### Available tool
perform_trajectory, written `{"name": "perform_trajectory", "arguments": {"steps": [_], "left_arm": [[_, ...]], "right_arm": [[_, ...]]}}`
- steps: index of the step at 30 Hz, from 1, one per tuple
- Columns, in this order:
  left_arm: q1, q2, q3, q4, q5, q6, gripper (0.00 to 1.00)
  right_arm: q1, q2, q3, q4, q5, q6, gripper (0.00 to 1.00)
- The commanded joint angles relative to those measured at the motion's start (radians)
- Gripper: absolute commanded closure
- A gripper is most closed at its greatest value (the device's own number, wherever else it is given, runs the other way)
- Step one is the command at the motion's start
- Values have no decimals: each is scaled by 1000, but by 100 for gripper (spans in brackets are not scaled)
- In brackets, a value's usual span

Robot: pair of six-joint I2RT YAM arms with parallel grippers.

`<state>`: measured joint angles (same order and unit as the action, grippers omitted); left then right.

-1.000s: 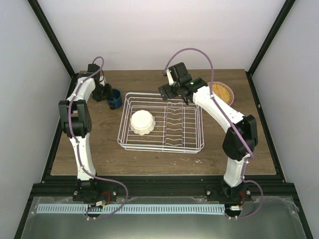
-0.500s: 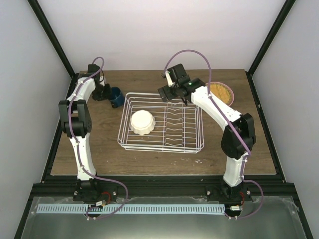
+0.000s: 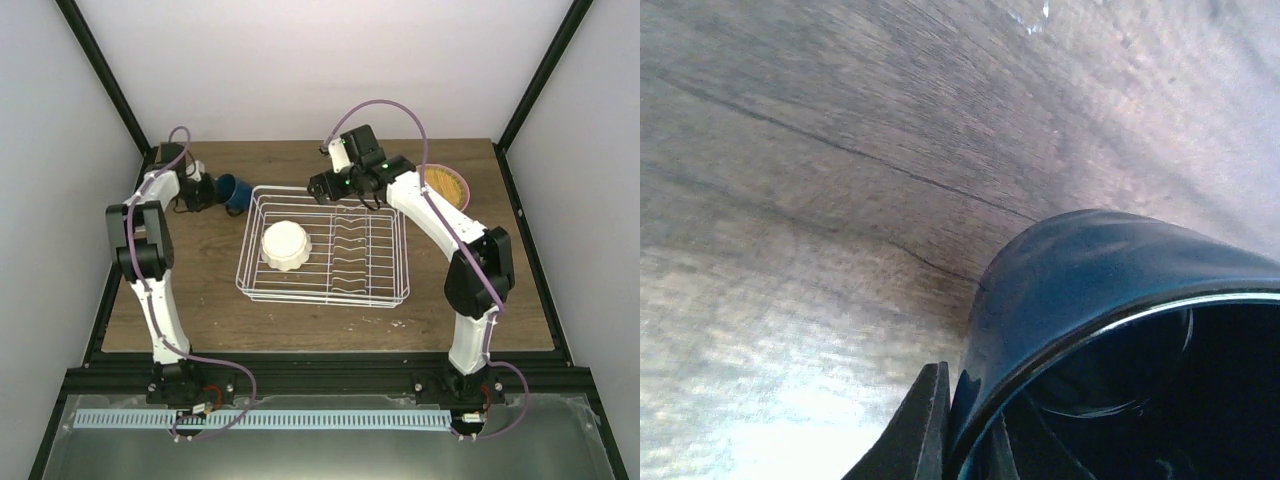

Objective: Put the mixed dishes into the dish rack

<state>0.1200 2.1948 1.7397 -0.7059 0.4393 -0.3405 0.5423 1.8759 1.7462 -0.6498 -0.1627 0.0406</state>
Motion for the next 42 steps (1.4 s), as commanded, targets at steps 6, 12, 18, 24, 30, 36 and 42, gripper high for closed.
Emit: {"name": "perform_trajectory", "arguments": {"steps": [6,12,18,24,30,36,42], "left_arm": [[60,-271,-186,479,313,-223,100],[60,-344,-213,624,379,-306,100],[31,-409,-309,842,469,-469,100],[-70,-482,-402,929,494,-528,100],[-165,-563,-521,1020,466,-611,100],[-206,-619,-590,1037,440,-644,100],[-256,-636,-613,1085,421,-683,100]], "right_arm": [[-22,-25,-39,185,-577,83,11],[-24,-6,-54,260,-776,129,16],[-92,21,-145,628,-1068,483,22],[-99,66,-285,1210,-1165,920,21],[-99,109,-300,1365,-1173,1036,23],[-99,122,-311,1376,-1158,1038,26],[-96,139,-316,1358,-1149,1012,33]]}}
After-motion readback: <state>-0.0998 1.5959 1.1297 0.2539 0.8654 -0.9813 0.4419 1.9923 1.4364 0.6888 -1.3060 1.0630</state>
